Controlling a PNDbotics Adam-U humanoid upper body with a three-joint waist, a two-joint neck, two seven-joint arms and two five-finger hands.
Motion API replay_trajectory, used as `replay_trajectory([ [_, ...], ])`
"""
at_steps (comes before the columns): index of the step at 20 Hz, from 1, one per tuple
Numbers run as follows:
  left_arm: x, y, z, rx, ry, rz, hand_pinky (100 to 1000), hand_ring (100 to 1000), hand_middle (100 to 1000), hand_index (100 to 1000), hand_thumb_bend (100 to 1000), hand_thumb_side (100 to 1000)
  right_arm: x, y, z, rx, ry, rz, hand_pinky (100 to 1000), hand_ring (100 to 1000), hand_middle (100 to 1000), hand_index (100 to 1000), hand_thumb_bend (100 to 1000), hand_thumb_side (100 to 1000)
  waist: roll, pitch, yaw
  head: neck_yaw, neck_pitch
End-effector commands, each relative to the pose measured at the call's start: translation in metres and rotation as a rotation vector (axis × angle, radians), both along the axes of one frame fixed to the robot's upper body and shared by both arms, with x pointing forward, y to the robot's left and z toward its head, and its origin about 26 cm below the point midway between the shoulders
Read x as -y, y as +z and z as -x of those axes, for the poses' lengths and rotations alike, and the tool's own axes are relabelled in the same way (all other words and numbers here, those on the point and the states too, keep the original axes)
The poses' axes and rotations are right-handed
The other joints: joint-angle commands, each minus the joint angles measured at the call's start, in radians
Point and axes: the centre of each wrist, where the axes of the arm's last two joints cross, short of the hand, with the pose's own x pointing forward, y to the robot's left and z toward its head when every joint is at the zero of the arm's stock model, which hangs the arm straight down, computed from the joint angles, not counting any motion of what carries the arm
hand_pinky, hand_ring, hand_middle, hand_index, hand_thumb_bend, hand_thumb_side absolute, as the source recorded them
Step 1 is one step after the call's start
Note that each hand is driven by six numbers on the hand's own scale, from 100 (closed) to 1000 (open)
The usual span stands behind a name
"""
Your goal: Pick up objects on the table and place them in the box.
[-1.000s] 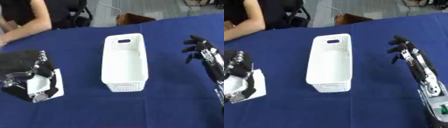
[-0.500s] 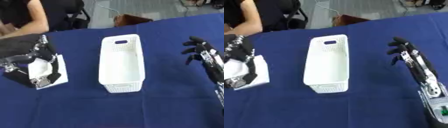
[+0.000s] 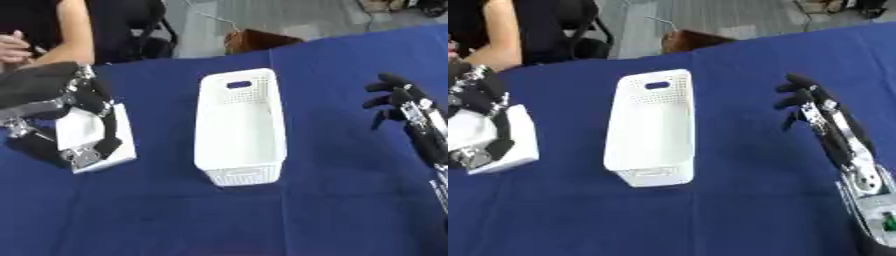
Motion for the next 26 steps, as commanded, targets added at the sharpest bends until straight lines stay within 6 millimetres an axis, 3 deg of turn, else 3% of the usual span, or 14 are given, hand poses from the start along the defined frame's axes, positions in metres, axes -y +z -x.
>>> replay_trajectory([
  [1, -0.007, 0.008, -0.005, 0.032, -0.035, -0.098, 100, 100, 100, 100, 100, 246, -0.004, 0.013, -0.002, 0.037, 0.019, 0.009, 413, 670, 760, 933, 100, 863, -0.007, -0.016, -0.005, 0.012, -0.021],
  [12, -0.02, -0.001, -0.03, 0.014, 0.039, -0.048, 100, 100, 100, 100, 100, 247, -0.012, 0.017, -0.003, 0.046, 0.048, 0.012, 412, 669, 760, 933, 100, 864, -0.004, -0.003, -0.031, 0.02, -0.035],
  [26, 0.001, -0.004, -0.051, -0.002, 0.007, -0.021, 100, 100, 100, 100, 100, 251, -0.019, 0.018, -0.004, 0.046, 0.072, 0.013, 413, 669, 760, 933, 100, 865, -0.012, 0.002, -0.045, 0.045, -0.043],
])
